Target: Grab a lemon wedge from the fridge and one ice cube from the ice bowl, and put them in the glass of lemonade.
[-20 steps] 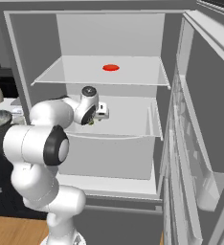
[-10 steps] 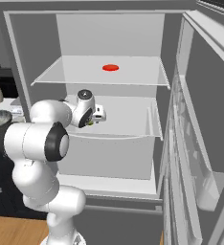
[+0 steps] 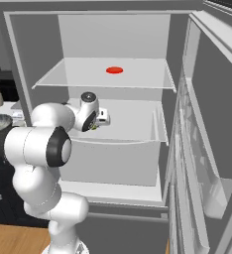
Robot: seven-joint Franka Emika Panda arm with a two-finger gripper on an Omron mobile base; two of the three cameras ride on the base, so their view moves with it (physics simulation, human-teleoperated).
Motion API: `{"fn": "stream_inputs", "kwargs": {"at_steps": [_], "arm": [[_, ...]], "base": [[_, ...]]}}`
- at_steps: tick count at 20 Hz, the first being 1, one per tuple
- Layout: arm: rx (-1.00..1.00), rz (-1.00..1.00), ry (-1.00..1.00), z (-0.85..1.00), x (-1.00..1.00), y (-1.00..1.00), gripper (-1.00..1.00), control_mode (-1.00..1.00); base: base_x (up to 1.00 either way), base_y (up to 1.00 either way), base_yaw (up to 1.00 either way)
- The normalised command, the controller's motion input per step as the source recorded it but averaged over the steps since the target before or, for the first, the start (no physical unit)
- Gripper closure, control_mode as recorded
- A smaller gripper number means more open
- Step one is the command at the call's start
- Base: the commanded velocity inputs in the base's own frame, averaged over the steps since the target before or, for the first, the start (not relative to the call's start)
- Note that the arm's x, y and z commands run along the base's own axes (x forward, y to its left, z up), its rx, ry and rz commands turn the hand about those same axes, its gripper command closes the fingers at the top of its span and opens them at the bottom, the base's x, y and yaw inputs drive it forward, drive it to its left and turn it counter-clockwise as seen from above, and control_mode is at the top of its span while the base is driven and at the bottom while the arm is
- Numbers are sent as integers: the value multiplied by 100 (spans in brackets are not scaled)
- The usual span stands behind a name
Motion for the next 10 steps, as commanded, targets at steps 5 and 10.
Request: {"fn": "stream_inputs", "kwargs": {"at_steps": [5,10], "arm": [[1,0,-1,0,-26,0,100,-100],[2,-2,-9,13,-100,-1,100,-100]], "base": [[0,0,0],[0,0,0]]}}
